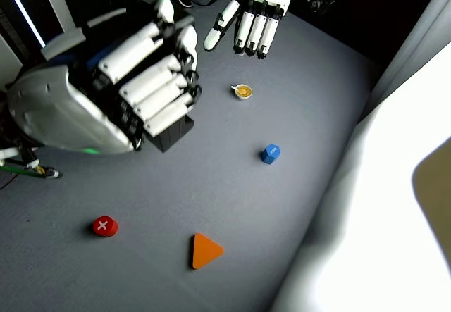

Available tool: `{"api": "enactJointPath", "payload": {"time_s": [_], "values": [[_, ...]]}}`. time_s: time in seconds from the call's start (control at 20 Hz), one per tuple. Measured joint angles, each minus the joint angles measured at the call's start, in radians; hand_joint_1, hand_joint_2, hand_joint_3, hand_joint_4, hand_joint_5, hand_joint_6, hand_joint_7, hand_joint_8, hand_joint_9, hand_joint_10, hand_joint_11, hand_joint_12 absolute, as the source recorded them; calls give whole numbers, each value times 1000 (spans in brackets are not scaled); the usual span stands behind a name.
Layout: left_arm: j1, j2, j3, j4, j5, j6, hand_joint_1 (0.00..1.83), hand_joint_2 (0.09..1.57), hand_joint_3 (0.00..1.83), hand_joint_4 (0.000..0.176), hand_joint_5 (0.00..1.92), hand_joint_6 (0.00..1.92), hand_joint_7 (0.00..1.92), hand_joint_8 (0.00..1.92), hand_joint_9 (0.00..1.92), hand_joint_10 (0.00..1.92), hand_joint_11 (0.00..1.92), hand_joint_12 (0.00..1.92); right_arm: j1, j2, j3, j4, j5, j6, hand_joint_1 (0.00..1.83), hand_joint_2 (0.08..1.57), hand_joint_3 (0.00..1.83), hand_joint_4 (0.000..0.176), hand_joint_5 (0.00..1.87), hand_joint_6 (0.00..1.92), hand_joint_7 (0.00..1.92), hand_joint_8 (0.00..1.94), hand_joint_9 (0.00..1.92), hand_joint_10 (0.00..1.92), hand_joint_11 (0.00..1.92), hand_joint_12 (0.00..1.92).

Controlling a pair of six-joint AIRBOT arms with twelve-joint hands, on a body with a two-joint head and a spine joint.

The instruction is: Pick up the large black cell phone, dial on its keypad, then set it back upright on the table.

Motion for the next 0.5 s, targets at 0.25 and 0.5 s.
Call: {"api": "enactJointPath", "payload": {"time_s": [0.25, 0.5], "values": [[0, 3, -15, 0, -5, 0, 1274, 1329, 1, 166, 16, 0, 563, 1676, 510, 1921, 535, 1921, -9, -22, 45, -2, 0, 11, 1488, 1111, 1, 0, 997, 802, 905, 965, 923, 1153, 794, 1626], [0, 5, -20, -1, -8, 0, 1293, 1300, 0, 172, 89, 10, 620, 1606, 763, 1921, 771, 1921, -11, -35, 71, -1, 3, 13, 1487, 1123, 0, 0, 998, 816, 857, 1048, 879, 1206, 784, 1628]]}}
